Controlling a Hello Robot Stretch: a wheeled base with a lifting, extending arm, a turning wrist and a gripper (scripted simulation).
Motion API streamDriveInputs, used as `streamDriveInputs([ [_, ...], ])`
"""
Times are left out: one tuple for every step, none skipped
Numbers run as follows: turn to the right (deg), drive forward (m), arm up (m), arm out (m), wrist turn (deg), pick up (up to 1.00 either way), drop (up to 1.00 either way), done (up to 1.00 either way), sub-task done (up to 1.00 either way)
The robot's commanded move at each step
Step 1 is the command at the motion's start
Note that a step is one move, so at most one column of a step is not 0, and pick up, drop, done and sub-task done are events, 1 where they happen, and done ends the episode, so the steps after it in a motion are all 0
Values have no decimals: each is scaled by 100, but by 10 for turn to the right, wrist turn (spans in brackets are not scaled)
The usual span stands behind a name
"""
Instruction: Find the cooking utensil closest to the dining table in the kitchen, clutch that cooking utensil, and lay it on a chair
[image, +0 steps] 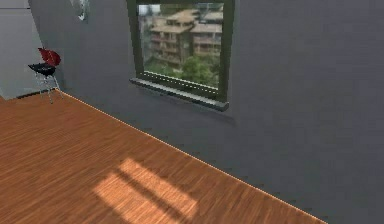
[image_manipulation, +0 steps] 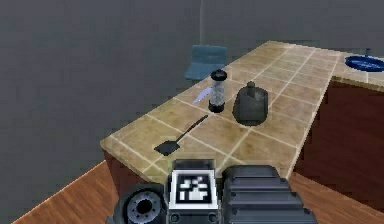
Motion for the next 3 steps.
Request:
streamDriveInputs([
  [0,0,0,18,0,0,0,0,0],
  [0,0,0,0,450,0,0,0,0],
  [0,0,0,0,450,0,0,0,0],
])
